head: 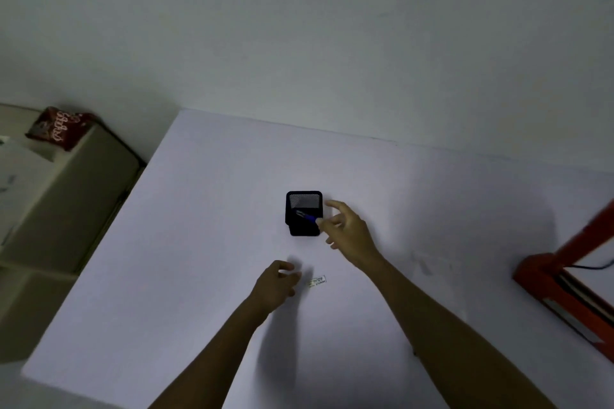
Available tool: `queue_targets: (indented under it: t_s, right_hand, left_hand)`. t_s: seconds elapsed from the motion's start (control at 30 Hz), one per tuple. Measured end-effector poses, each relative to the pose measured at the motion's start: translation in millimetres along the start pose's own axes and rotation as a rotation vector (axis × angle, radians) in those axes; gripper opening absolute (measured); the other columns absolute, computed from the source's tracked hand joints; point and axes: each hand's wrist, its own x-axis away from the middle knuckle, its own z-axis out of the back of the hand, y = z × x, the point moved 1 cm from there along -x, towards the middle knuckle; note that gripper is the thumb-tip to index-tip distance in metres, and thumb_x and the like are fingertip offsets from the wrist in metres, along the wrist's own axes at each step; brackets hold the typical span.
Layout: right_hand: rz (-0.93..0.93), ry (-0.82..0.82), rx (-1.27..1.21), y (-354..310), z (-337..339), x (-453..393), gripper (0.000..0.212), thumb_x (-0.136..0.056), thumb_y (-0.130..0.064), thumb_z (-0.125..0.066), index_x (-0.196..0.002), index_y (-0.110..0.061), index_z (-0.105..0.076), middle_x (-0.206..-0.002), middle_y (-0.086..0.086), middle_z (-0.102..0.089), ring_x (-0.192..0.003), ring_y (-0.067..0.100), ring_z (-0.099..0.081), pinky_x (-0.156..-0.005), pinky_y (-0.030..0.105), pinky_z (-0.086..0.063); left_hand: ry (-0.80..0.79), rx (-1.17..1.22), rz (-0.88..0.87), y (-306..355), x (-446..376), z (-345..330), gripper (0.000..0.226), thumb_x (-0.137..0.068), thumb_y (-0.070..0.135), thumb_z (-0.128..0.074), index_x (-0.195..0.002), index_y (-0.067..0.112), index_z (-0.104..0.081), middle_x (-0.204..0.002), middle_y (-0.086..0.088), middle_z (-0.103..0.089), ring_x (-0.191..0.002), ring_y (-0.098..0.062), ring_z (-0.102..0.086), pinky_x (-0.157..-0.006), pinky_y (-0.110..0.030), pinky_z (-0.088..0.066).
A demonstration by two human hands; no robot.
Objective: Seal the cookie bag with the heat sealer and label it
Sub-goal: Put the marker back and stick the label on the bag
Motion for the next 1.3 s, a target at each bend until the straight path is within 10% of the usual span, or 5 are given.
queue_targets:
  t_s: [0.13, 0.53, 1.03, 1.3]
  right_hand:
    - [0.024, 0.268, 0.049, 29, 4, 13, 0.011, -0.090, -0.028, -0.060, -0.100, -0.027, -0.059, -0.075, 0.001, -0.067, -0.067, 0.018, -0.065, -0.060, 0.035, -0.055]
    - [-0.191, 0.007, 0.403, 100, -22, 28, 0.036, -0.079, -0.027, -0.076, -0.059, -0.024, -0.046, -0.058, -0.009, -0.055, -0.057, 0.011, -0.054, -0.057, 0.029, -0.046]
    - [-0.237, -0.020, 0.455, 100, -20, 24, 0.026, -0.083, -0.030, -0.072, -0.069, -0.019, -0.053, -0.067, -0.006, -0.058, -0.067, 0.014, -0.059, -0.060, 0.028, -0.047]
    - [-0.239, -0.079, 0.198, 99, -18, 38, 0.020, -0.088, -0.012, -0.063, -0.107, -0.018, -0.064, -0.087, -0.004, -0.064, -0.079, 0.012, -0.062, -0.069, 0.020, -0.051]
  left_hand:
    - [0.018, -0.029, 0.019, -3, -8, -5, 0.029, -0.093, 0.020, -0.058, -0.120, 0.009, -0.055, -0.107, -0.012, -0.064, -0.069, -0.016, -0.059, -0.061, -0.024, -0.044]
    - [0.081, -0.163, 0.027, -14, -21, -21, 0.014, -0.095, 0.017, -0.052, -0.104, 0.011, -0.060, -0.095, -0.009, -0.064, -0.081, -0.025, -0.061, -0.077, -0.033, -0.047]
    - [0.198, -0.274, 0.037, -14, -40, -56, 0.036, -0.085, 0.037, -0.069, -0.109, 0.010, -0.064, -0.103, -0.009, -0.070, -0.100, -0.026, -0.064, -0.088, -0.034, -0.050]
    - [0.247, -0.292, -0.071, -5, -33, -62, 0.010, -0.089, 0.016, -0.064, -0.094, 0.011, -0.071, -0.092, -0.009, -0.073, -0.090, -0.027, -0.067, -0.082, -0.035, -0.051]
